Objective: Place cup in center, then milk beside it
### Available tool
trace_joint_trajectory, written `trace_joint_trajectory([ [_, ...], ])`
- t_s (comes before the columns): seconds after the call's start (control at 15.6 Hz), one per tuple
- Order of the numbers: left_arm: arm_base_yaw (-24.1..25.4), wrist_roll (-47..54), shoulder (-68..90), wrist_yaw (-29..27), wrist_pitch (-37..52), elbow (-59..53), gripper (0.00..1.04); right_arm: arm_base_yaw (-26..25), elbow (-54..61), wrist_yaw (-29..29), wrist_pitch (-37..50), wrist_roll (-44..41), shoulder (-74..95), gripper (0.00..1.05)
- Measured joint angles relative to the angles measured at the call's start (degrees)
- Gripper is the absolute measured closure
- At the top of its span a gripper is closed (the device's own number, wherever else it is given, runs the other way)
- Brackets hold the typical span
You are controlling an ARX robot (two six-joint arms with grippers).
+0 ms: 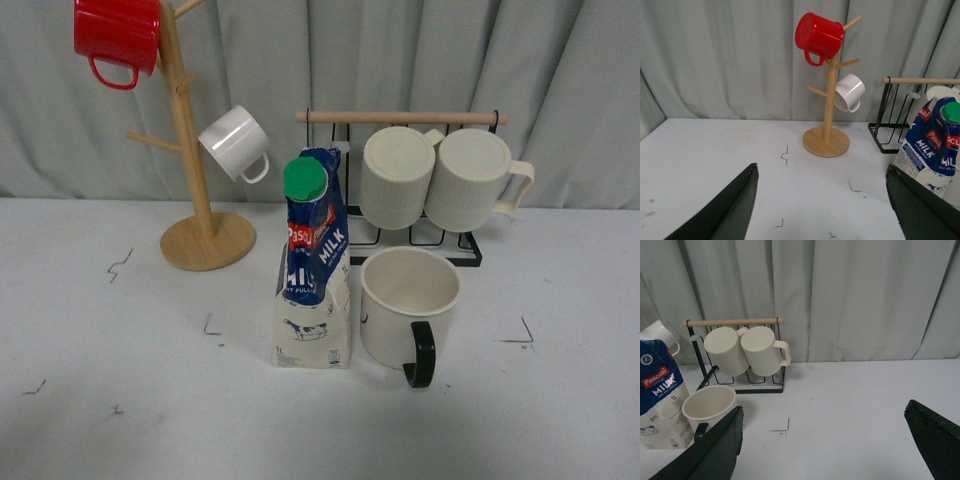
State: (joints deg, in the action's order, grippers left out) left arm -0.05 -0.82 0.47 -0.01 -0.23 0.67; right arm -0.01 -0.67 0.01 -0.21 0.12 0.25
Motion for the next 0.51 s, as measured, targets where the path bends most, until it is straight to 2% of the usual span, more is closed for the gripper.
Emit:
trace_joint_trajectory([
  [0.13,0.0,0.07,0.0,0.0,0.0,0.0,0.05,0.0,0.0,-0.02,0.0,0.0,0.0,0.06],
  [0.19,0.0,0.04,0.0,0.0,0.0,0.0,0.08,0.0,0.0,-0.02,0.0,0.0,0.0,0.06],
  [0.51,0.0,0.04,0.0,0.0,0.0,0.0,0.07,0.0,0.0,-0.02,0.0,0.0,0.0,0.06],
])
